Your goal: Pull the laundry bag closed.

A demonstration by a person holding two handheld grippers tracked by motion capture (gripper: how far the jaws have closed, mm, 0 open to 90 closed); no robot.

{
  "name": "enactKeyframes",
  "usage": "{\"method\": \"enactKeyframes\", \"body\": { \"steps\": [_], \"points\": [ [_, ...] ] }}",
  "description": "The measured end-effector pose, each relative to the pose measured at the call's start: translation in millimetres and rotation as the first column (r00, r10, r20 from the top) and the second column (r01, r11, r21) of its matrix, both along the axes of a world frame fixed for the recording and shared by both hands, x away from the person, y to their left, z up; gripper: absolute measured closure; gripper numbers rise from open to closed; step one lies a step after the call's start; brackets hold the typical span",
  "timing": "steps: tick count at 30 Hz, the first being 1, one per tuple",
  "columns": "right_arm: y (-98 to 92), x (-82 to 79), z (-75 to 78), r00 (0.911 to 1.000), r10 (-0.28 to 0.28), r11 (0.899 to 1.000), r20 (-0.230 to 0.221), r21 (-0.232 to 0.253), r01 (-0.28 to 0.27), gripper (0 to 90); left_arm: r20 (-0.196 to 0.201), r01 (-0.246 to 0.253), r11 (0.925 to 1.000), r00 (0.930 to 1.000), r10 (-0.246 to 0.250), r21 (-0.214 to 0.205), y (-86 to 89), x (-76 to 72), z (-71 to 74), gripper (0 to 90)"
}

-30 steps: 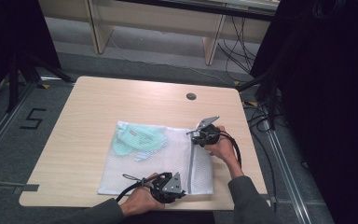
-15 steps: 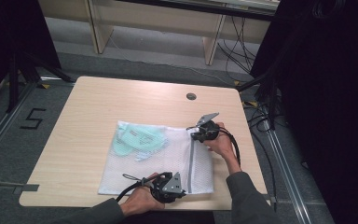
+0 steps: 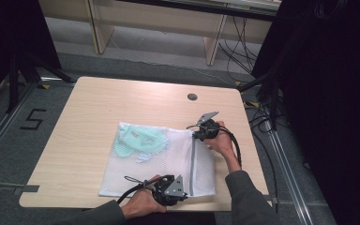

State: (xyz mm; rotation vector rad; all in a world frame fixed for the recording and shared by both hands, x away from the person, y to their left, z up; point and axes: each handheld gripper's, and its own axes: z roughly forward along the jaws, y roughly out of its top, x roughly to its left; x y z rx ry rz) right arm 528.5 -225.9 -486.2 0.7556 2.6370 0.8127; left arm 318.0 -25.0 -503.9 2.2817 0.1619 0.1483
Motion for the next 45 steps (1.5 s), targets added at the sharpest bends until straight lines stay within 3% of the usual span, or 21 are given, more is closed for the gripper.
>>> {"method": "enactKeyframes", "body": {
  "steps": [2,3,11,15,20,21,23,24,25,31,36,39,42,44,45],
  "points": [
    [-0.7,-0.2,-0.2,0.9999,-0.015,1.0,-0.005,0.001,0.015,86.7,-0.017,-0.014,0.9998,0.9998,0.013,-0.016,0.5,1.7,0.6,89.0],
    [-0.8,1.6,-1.0,1.0,0.003,1.0,0.005,0.001,-0.003,86.7,-0.019,-0.015,0.9997,0.9997,0.015,-0.018,0.8,2.2,0.7,89.0],
    [0.2,0.6,-1.6,0.9998,-0.021,1.0,-0.005,0.006,0.021,86.7,-0.02,-0.015,0.9998,0.9997,0.015,-0.017,1.0,2.2,0.4,89.0],
    [0.2,1.7,-0.6,0.9997,-0.021,1.0,0.016,0.005,0.021,86.6,-0.029,-0.023,0.9992,0.9993,0.022,-0.033,1.0,4.2,0.8,88.9],
    [1.0,1.2,-1.3,0.9982,-0.059,0.998,0.014,0.007,0.059,86.5,-0.039,-0.034,0.9986,0.9987,0.032,-0.041,2.1,7.6,2.2,88.7],
    [1.1,1.7,-2.0,0.999,-0.039,0.999,0.021,0.006,0.039,86.5,-0.038,-0.034,0.9986,0.9987,0.032,-0.041,2.1,8.3,2.2,88.6],
    [2.4,0.5,-1.1,0.9982,-0.054,0.998,0.026,-0.016,0.055,86.5,-0.053,-0.034,0.9985,0.9981,0.032,-0.044,1.8,9.5,1.5,88.6],
    [2.3,1.5,-0.5,0.9992,-0.028,1.0,0.029,-0.011,0.029,86.5,-0.05,-0.037,0.9984,0.9981,0.034,-0.043,1.8,10.5,0.6,88.6],
    [3.6,0.9,-0.7,0.9982,-0.048,0.999,0.036,-0.003,0.049,86.4,-0.055,-0.036,0.9985,0.9979,0.033,-0.043,1.7,10.9,0.3,88.5],
    [4.5,0.9,-2.6,0.9985,-0.048,0.999,0.025,-0.006,0.048,85.0,-0.064,-0.043,0.9978,0.9972,0.04,-0.05,2.2,12.4,1.2,87.9],
    [1.7,2.8,-2.8,0.9965,-0.075,0.997,0.039,-0.006,0.075,79.2,-0.079,-0.038,0.9982,0.9963,0.034,-0.047,1.9,12.4,0.7,81.7],
    [0.6,2.5,-3.1,0.9926,-0.119,0.993,0.025,0.005,0.118,71.7,-0.075,-0.048,0.9976,0.9962,0.045,-0.05,3.1,14.1,1.2,75.8],
    [-0.3,2.2,-1.8,0.9896,-0.144,0.989,-0.004,0.035,0.144,65.2,-0.092,-0.075,0.9947,0.9934,0.068,-0.07,6.7,16.0,3.7,69.3],
    [0.1,1.2,0.0,0.9894,-0.145,0.989,-0.001,0.026,0.145,61.6,-0.091,-0.099,0.9912,0.9917,0.091,-0.088,10.0,17.7,6.8,63.6],
    [1.1,-0.1,1.7,0.9886,-0.151,0.988,-0.008,0.032,0.151,61.1,-0.083,-0.104,0.9916,0.9918,0.097,-0.077,12.9,19.9,9.4,59.9]
  ]
}}
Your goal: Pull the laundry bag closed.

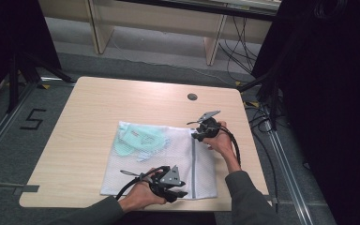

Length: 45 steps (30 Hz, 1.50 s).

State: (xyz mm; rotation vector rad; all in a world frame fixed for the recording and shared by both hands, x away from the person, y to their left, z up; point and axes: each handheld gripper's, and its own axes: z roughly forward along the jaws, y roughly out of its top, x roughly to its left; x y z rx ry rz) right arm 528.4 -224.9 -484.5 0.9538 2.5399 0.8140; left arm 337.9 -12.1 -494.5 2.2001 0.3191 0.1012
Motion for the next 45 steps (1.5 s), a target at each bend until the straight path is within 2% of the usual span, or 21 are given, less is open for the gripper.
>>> {"method": "enactKeyframes", "body": {
  "steps": [1,4,5,7,8,14,15,16,18,24,26,28,30,32,34,39,40,41,42,44,45],
  "points": [
    [0.8,-1.6,1.3,0.9999,-0.011,1.0,0.011,0.011,0.011,60.7,-0.008,-0.018,0.9996,0.9998,0.018,-0.022,1.4,0.2,1.3,57.2],
    [-0.1,-6.0,7.7,0.9999,0.012,1.0,-0.002,0.017,-0.011,56.8,-0.007,-0.041,0.9987,0.9991,0.041,-0.029,8.5,5.0,6.4,52.4],
    [0.7,-8.2,8.3,0.9999,-0.004,1.0,0.011,0.015,0.003,55.4,-0.008,-0.05,0.9983,0.9987,0.05,-0.028,10.1,6.0,7.4,50.2],
    [-0.7,-11.7,11.7,0.9999,0.015,0.999,0.006,0.043,-0.015,52.8,-0.015,-0.079,0.9963,0.9968,0.078,-0.034,14.8,8.3,10.2,45.6],
    [-2.5,-11.8,12.3,0.9992,0.032,0.999,0.024,0.041,-0.033,52.0,-0.023,-0.084,0.9958,0.9962,0.084,-0.035,17.6,9.2,11.9,44.8],
    [-5.4,-19.1,19.9,0.9994,0.004,0.998,0.036,0.062,-0.007,46.8,-0.022,-0.125,0.9911,0.9921,0.124,-0.047,37.4,12.0,21.6,40.2],
    [-6.0,-21.9,23.4,0.9998,0.007,0.999,0.017,0.053,-0.007,45.8,-0.023,-0.135,0.9896,0.9907,0.134,-0.05,40.5,12.2,22.6,39.6],
    [-4.7,-23.6,22.5,0.9996,-0.004,0.997,0.029,0.072,0.002,45.4,-0.023,-0.139,0.9886,0.9901,0.138,-0.056,43.8,12.6,23.5,39.3],
    [-4.2,-27.9,25.2,0.9997,-0.004,0.997,0.023,0.077,0.002,44.1,-0.025,-0.173,0.9824,0.9849,0.171,-0.072,53.8,14.4,25.0,38.4],
    [-1.9,-42.8,33.8,0.9994,0.003,0.993,0.034,0.117,-0.007,43.3,-0.029,-0.224,0.9721,0.9745,0.223,-0.069,74.7,15.8,28.7,37.1],
    [-2.1,-48.6,36.7,0.9996,0.017,0.994,0.022,0.105,-0.019,42.8,-0.029,-0.233,0.9697,0.9725,0.231,-0.075,80.0,15.5,30.0,36.5],
    [-0.6,-52.2,34.0,0.9982,0.015,0.993,0.058,0.115,-0.022,42.2,-0.014,-0.234,0.9695,0.9723,0.233,-0.073,85.8,16.7,31.2,35.9],
    [-0.2,-56.8,34.9,0.9989,0.015,0.997,0.044,0.076,-0.019,41.3,-0.024,-0.257,0.9635,0.9664,0.256,-0.076,90.2,16.5,31.2,34.6],
    [0.1,-59.9,33.2,0.9989,0.017,0.995,0.042,0.094,-0.021,41.5,-0.035,-0.27,0.9602,0.9628,0.268,-0.073,94.0,16.4,31.3,34.0],
    [-0.1,-62.8,32.8,0.9988,0.023,0.995,0.043,0.095,-0.027,41.3,-0.016,-0.263,0.9618,0.9649,0.262,-0.078,97.7,17.5,31.7,33.9],
    [-0.5,-72.2,34.1,0.9982,0.026,0.995,0.054,0.1,-0.031,40.0,-0.028,-0.299,0.9506,0.9542,0.298,-0.084,105.3,16.0,33.2,32.4],
    [-1.3,-73.2,34.3,0.9979,0.03,0.994,0.057,0.1,-0.036,39.7,-0.004,-0.277,0.9577,0.9606,0.278,-0.076,108.1,18.0,33.8,32.4],
    [-2.5,-75.3,35.8,0.9982,0.043,0.994,0.043,0.1,-0.047,39.5,-0.027,-0.3,0.9498,0.9539,0.299,-0.088,108.1,15.8,32.8,32.3],
    [-1.7,-77.9,33.9,0.9982,0.025,0.993,0.055,0.114,-0.031,39.4,-0.007,-0.291,0.954,0.9567,0.291,-0.074,110.1,16.3,33.6,32.0],
    [-2.4,-81.1,33.6,0.9978,0.029,0.993,0.059,0.109,-0.035,38.9,-0.024,-0.3,0.9502,0.9539,0.299,-0.083,110.7,15.2,32.8,31.6],
    [-3.4,-82.7,33.8,0.998,0.047,0.993,0.043,0.104,-0.051,38.7,-0.011,-0.29,0.9546,0.957,0.29,-0.069,112.3,15.9,33.6,31.5]
  ]
}}
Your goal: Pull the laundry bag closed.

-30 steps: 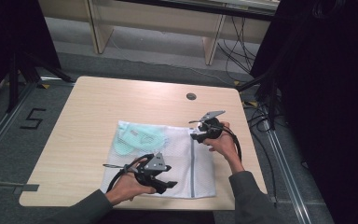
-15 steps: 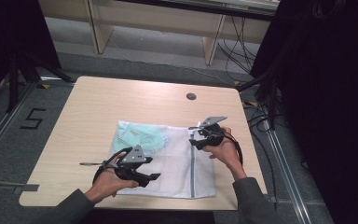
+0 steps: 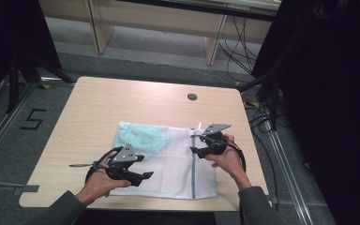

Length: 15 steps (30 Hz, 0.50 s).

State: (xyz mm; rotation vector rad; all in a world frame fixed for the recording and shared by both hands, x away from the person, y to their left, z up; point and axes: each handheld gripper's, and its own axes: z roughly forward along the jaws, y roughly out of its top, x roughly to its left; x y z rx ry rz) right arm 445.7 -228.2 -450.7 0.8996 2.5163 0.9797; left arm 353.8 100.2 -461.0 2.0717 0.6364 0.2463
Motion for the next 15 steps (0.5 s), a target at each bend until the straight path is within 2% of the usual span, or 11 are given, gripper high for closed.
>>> {"method": "enactKeyframes", "body": {
  "steps": [1,3,7,8,9,10,11,12,13,14,15],
  "points": [
    [1.0,-2.4,-1.6,0.9998,-0.02,1.0,0.0,0.017,0.02,38.4,-0.016,-0.016,0.9996,0.9998,0.015,-0.025,-0.7,-1.7,-1.2,31.2],
    [-0.7,-6.3,-1.0,0.9999,-0.008,1.0,-0.008,0.003,0.008,36.7,-0.003,-0.009,0.9999,1.0,0.009,-0.009,1.4,-2.0,-0.4,30.2],
    [-2.3,-13.3,-3.0,1.0,-0.009,1.0,-0.002,0.021,0.009,35.2,0.008,-0.011,0.9999,0.9999,0.011,-0.011,3.7,-2.7,0.0,28.5],
    [-2.9,-15.6,-3.3,0.9998,-0.012,0.999,-0.013,0.03,0.013,34.8,-0.008,-0.027,0.9995,0.9996,0.027,-0.015,3.9,-3.9,-0.2,28.0],
    [-3.7,-17.5,-4.0,0.9998,-0.016,0.999,-0.006,0.033,0.017,34.5,0.016,-0.013,0.9998,0.9998,0.013,-0.012,5.0,-2.4,-0.7,27.5],
    [-5.2,-18.2,-3.3,0.9998,0.011,1.0,-0.015,0.022,-0.011,34.0,0.014,-0.019,0.9998,0.9997,0.019,-0.007,6.0,-2.9,-0.5,27.2],
    [-5.4,-20.3,-4.8,1.0,-0.005,1.0,-0.003,0.029,0.005,33.8,0.004,-0.027,0.9995,0.9996,0.027,-0.013,6.5,-3.6,-0.4,27.0],
    [-5.5,-22.8,-4.9,0.9995,-0.018,0.999,-0.025,0.031,0.019,33.7,0.003,-0.03,0.9995,0.9995,0.03,-0.01,7.3,-3.8,0.3,27.0],
    [-5.2,-24.2,-6.7,0.9997,-0.021,0.999,-0.013,0.04,0.021,33.4,0.015,-0.019,0.9998,0.9997,0.019,-0.009,8.6,-3.1,0.4,27.0],
    [-5.8,-26.0,-5.7,0.9995,-0.019,0.999,-0.025,0.044,0.02,33.2,0.01,-0.035,0.9992,0.9993,0.035,-0.019,8.5,-4.1,-0.1,26.9],
    [-7.2,-27.2,-4.7,0.9993,-0.018,1.0,-0.031,0.026,0.018,33.1,0.002,-0.044,0.9988,0.999,0.044,-0.022,9.4,-5.1,-0.1,26.8]
  ]
}}
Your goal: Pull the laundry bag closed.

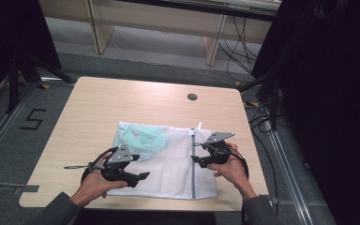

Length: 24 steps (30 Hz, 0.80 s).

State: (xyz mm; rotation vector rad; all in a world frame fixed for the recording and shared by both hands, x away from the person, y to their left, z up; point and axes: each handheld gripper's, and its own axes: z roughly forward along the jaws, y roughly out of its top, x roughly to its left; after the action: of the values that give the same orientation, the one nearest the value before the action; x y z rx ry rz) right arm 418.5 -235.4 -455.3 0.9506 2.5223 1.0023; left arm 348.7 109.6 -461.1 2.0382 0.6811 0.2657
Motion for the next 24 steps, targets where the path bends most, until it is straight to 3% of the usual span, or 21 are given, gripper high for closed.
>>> {"method": "enactKeyframes", "body": {
  "steps": [1,2,4,5,6,7,8,9,10,12,13,14,15,16,17,19,20,21,22,24],
  "points": [
    [-0.4,-2.3,1.3,0.9999,0.006,1.0,-0.011,-0.001,-0.006,32.8,0.018,0.012,0.9998,0.9998,-0.012,0.013,1.4,1.0,0.5,26.6],
    [0.7,-2.9,-1.9,0.9998,0.001,1.0,0.018,0.026,-0.001,32.5,0.014,0.011,0.9999,0.9998,-0.011,0.01,2.3,0.7,0.7,26.5],
    [-0.3,-6.2,-1.6,0.9998,0.003,1.0,0.018,0.023,-0.004,32.3,0.001,-0.005,1.0,1.0,0.005,0.007,3.8,-1.0,0.9,26.5],
    [-1.1,-7.8,-1.5,0.9998,0.007,1.0,0.018,0.015,-0.008,31.9,0.016,0.006,0.9999,0.9999,-0.006,0.013,5.0,-0.2,0.8,26.3],
    [-1.3,-10.3,-0.5,1.0,0.001,1.0,-0.003,0.012,-0.001,31.5,0.005,0.01,0.9998,0.9999,-0.01,0.015,6.0,-0.3,1.3,26.3],
    [-1.5,-11.0,-2.5,0.9998,0.003,1.0,0.018,0.027,-0.003,31.3,-0.006,0.002,0.9999,1.0,-0.002,0.014,6.6,-1.0,1.3,26.1],
    [-2.2,-12.2,-2.6,0.9998,0.004,1.0,0.021,0.017,-0.004,31.3,-0.002,-0.007,0.9999,1.0,0.007,0.007,6.7,-1.4,0.5,25.9],
    [-3.6,-15.2,-0.3,0.9999,0.005,1.0,-0.01,0.004,-0.005,31.2,0.003,-0.009,0.9999,1.0,0.009,0.013,7.5,-1.8,0.4,25.7],
    [-3.1,-17.1,-2.9,0.9999,-0.006,1.0,0.011,0.025,0.006,30.8,0.02,0.003,0.9997,0.9998,-0.003,0.022,9.0,-0.9,0.3,25.7],
    [-5.1,-20.6,-2.2,0.9999,-0.01,1.0,0.0,0.023,0.01,30.1,0.022,0.0,0.9996,0.9998,0.0,0.027,10.9,-1.3,0.1,25.8],
    [-7.5,-22.1,-1.0,1.0,0.004,1.0,-0.004,0.004,-0.004,30.2,0.003,-0.015,0.9997,0.9999,0.015,0.017,11.0,-3.0,0.5,25.7],
    [-6.9,-24.3,-2.9,0.9999,-0.012,0.999,0.008,0.032,0.012,30.1,0.007,-0.013,0.9997,0.9999,0.013,0.022,11.8,-3.4,0.8,25.7],
    [-8.6,-25.2,-2.6,0.9999,-0.002,1.0,0.014,0.019,0.002,30.1,-0.003,-0.006,0.9999,1.0,0.006,0.016,12.6,-3.6,1.3,25.7],
    [-9.5,-27.4,-3.2,0.9998,-0.007,1.0,0.021,0.027,0.007,30.0,0.005,-0.001,0.9997,1.0,0.001,0.025,13.7,-3.6,2.0,25.7],
    [-11.1,-29.7,-1.1,1.0,-0.004,1.0,-0.003,0.023,0.004,30.0,0.02,0.0,0.9996,0.9998,-0.001,0.028,14.4,-3.5,1.7,25.6],
    [-11.8,-33.7,-3.7,0.9998,-0.016,0.999,0.012,0.038,0.015,29.7,0.013,-0.011,0.9996,0.9999,0.011,0.025,15.0,-4.9,1.2,25.2],
    [-12.4,-35.6,-3.2,0.9999,-0.013,0.999,-0.002,0.036,0.013,29.7,0.015,-0.015,0.9994,0.9998,0.014,0.03,15.4,-5.8,0.6,24.7],
    [-13.3,-37.6,-5.5,0.9999,-0.01,1.0,0.013,0.028,0.009,29.6,0.02,-0.007,0.9991,0.9998,0.006,0.042,16.0,-5.5,0.9,24.6],
    [-14.0,-39.9,-5.0,0.9999,-0.008,1.0,-0.008,0.014,0.008,29.4,0.009,-0.007,0.9991,0.9999,0.007,0.042,15.9,-6.5,0.3,24.6],
    [-13.4,-44.7,-8.9,0.9998,-0.019,0.999,-0.009,0.031,0.019,28.2,0.027,0.007,0.9973,0.9996,-0.009,0.073,17.3,-6.6,0.2,24.5]
  ]
}}
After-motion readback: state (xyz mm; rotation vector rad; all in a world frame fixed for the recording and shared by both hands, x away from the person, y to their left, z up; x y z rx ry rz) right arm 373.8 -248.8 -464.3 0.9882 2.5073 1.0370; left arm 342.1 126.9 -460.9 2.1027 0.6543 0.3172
